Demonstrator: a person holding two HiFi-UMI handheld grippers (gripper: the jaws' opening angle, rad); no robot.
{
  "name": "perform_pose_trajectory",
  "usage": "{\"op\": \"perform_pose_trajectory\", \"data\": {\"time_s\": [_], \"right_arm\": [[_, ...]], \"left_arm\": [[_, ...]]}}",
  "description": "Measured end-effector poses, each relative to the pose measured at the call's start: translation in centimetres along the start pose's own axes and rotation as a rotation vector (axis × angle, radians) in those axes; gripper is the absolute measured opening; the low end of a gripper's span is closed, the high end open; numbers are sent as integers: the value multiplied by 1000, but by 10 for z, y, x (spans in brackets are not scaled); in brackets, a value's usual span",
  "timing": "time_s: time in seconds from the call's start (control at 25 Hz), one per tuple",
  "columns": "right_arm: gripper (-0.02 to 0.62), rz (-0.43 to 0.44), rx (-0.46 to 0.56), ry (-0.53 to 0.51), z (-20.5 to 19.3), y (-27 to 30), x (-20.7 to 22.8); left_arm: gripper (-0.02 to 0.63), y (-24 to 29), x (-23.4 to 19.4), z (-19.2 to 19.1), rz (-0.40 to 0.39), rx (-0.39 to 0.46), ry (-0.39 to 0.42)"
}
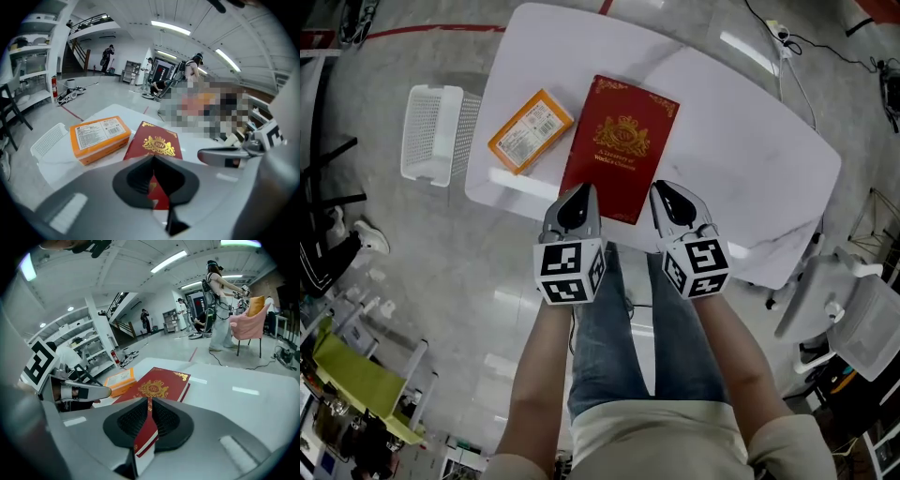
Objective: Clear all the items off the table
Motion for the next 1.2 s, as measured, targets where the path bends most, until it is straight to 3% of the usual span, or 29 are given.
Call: {"op": "perform_pose_trajectory", "data": {"time_s": [0.2,0.32,0.8,1.2], "right_arm": [[83,-27,-8,98,-2,5,-1],[121,-27,-20,161,-6,10,-1],[248,-68,-54,308,-18,40,11],[322,-6,-85,402,-28,67,13]], "left_arm": [[23,4,-16,4,-46,-55,48],[100,9,-24,6,-100,-89,63],[259,36,-50,1,-124,-214,169],[290,59,-53,-2,-185,-263,176]]}}
Point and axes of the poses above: the fingertips, and each gripper's own axes: y forward along the fingers, x to its right, z out of its top, the point moved 7 cm from there along -y, backward along the fingers, and after that the axes turned 10 degrees about -x, right-handed, at the moved point
